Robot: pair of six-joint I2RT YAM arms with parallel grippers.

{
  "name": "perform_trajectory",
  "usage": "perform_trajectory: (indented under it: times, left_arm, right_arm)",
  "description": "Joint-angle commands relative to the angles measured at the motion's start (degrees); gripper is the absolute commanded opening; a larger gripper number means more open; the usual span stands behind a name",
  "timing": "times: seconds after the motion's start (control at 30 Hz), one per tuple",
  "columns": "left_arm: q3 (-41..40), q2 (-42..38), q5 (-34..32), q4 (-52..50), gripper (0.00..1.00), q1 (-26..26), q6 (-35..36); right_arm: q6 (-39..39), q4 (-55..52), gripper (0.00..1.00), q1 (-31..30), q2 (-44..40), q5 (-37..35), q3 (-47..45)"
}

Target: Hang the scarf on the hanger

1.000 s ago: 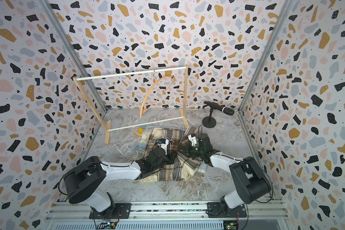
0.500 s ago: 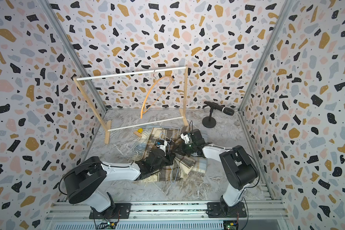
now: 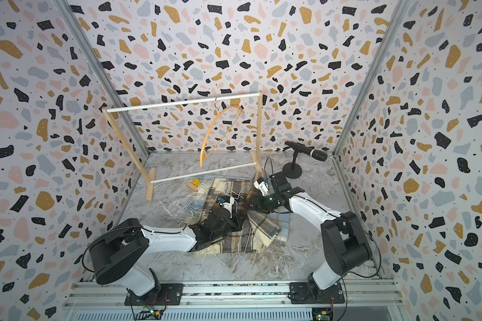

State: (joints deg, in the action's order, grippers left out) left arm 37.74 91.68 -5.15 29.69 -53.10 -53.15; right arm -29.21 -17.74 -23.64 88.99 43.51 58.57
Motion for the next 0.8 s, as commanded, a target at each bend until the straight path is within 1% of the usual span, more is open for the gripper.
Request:
perform_trajectory:
  times: [0.0, 0.03, 0.1, 0.17, 0.23, 0.33, 0.37, 0.4, 0.47, 0.53, 0.6, 0.77]
  left_arm:
    - [0.72, -1.22, -0.30, 0.46, 0.00, -0.30, 1.26]
    - [0.71, -1.29, -0.30, 0.46, 0.00, -0.30, 1.21]
    - [0.87, -1.46, -0.10, 0.50, 0.00, -0.30, 1.01]
    - [1.04, -1.86, 0.29, 0.66, 0.00, -0.25, 0.87]
    - [1.33, -2.49, 0.80, 0.65, 0.00, -0.26, 0.85]
    - [1.83, -3.83, 2.03, 0.64, 0.00, -0.30, 0.70]
    - [1.99, -4.31, 2.54, 0.65, 0.00, -0.30, 0.57]
    - [2.02, -4.78, 2.90, 0.82, 0.00, -0.25, 0.32]
    - [1.90, -5.57, 3.74, 1.38, 0.00, -0.31, -0.43]
    - [1.34, -5.83, 4.11, 2.84, 0.00, -0.33, -1.73]
    - [0.88, -5.73, 4.31, 4.35, 0.00, -0.33, -2.64]
    - [1.00, -4.14, 5.22, 5.87, 0.00, -0.27, -3.16]
  right_arm:
    - [4.61, -6.51, 0.57, 1.79, -2.20, -1.96, -1.41]
    - [5.05, -6.88, 0.58, 2.21, -2.51, -2.33, -1.97]
    - [5.65, -7.45, 0.56, 2.79, -2.72, -3.10, -2.99]
    - [5.55, -7.24, 0.48, 2.88, -2.17, -2.70, -3.82]
    - [4.27, -5.73, 0.34, 2.81, -1.23, -0.79, -4.81]
    - [1.26, -1.07, 0.07, 2.81, -1.22, 1.50, -6.64]
    - [-0.95, 2.44, 0.03, 2.81, -1.62, 2.44, -7.68]
    - [-3.57, 6.61, 0.00, 2.81, -1.97, 4.15, -8.68]
    - [-10.14, 16.56, 0.00, 2.72, -2.12, 8.05, -11.36]
    - [-14.12, 24.22, 0.00, 2.32, -1.18, 10.37, -13.19]
    - [-16.44, 27.01, 0.00, 1.36, -0.12, 10.93, -13.55]
    - [-17.48, 28.56, 0.00, -2.05, 3.95, 12.17, -11.97]
